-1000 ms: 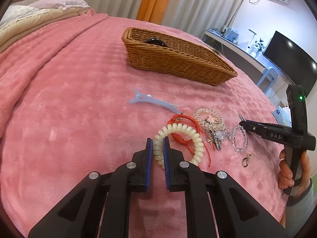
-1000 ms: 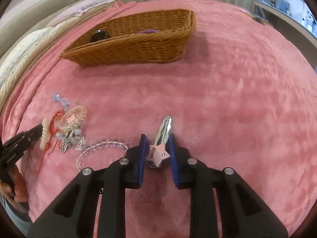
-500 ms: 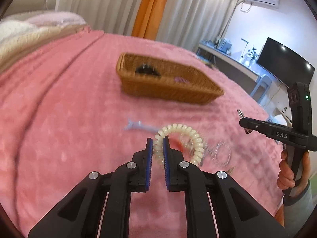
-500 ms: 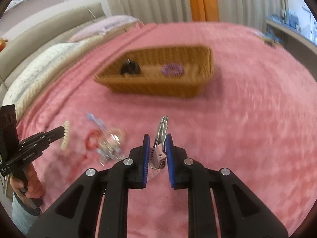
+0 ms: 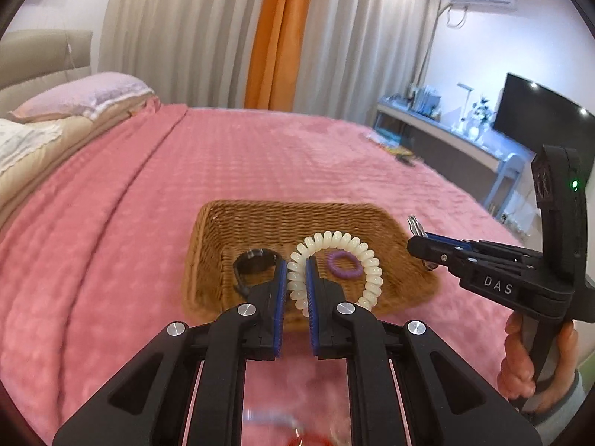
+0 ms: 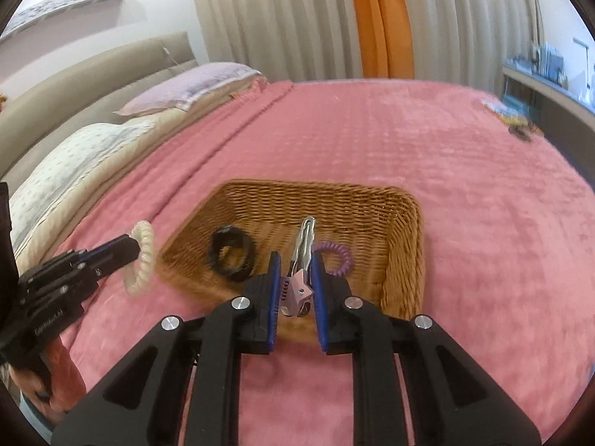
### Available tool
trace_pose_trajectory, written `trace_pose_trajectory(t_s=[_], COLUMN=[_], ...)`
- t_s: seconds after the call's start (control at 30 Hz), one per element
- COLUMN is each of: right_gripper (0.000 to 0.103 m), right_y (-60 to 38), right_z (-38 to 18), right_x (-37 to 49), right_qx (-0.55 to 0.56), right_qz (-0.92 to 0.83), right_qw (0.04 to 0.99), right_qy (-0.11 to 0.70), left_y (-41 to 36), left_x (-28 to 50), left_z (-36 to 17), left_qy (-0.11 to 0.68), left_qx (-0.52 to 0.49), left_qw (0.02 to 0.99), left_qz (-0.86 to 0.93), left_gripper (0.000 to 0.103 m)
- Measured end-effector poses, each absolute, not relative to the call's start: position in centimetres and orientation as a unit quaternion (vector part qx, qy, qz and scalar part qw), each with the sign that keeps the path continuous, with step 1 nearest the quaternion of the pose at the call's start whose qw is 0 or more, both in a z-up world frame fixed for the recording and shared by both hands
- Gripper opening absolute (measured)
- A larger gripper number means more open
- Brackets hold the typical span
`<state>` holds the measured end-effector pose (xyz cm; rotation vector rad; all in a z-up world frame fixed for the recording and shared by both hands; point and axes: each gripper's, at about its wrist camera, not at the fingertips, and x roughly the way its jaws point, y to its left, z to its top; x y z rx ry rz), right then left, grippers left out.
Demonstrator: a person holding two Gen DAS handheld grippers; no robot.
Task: Organize jewelry
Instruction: 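Lower both held items into the basket and open both tools, then grasp the red cord bracelet with the left tool while the right grasps a clear bead bracelet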
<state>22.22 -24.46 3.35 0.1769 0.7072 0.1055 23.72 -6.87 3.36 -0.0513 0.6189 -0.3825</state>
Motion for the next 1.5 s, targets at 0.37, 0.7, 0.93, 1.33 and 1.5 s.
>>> trace_pose_trajectory(t_s=[0.37, 0.7, 0.93, 1.33, 1.5], right_gripper=[0.014, 0.015, 0.029, 0.029, 0.029], right_y=[-25.3, -25.5, -25.3, -22.6, -21.4], right_z=[-2.6, -2.6, 0.2, 3.1, 0.2], right_x=[28.7, 28.5, 25.5, 14.1, 10.1], right_qx=[0.084, 0.097, 0.094, 0.077, 0.071], right_qz=[0.040, 0.039, 0.038, 0.050, 0.052], right_qw=[0.909, 0.904, 0.914, 0.926, 0.921], right_qy=[0.407, 0.415, 0.393, 0.365, 0.378], left_y=[-8.4, -7.4, -4.8, -0.3, 0.2], left_x=[29.6, 28.5, 24.1, 14.5, 12.7], left_z=[-1.9, -1.0, 2.4, 2.5, -0.3], left_qy=[0.357, 0.355, 0.320, 0.319, 0.344], left_qx=[-0.012, -0.038, -0.063, -0.094, -0.113], left_qw=[0.918, 0.913, 0.923, 0.921, 0.909], left_qz=[-0.175, -0.197, -0.207, -0.203, -0.209], left_gripper=[0.009, 0.022, 0.039, 0.039, 0.039])
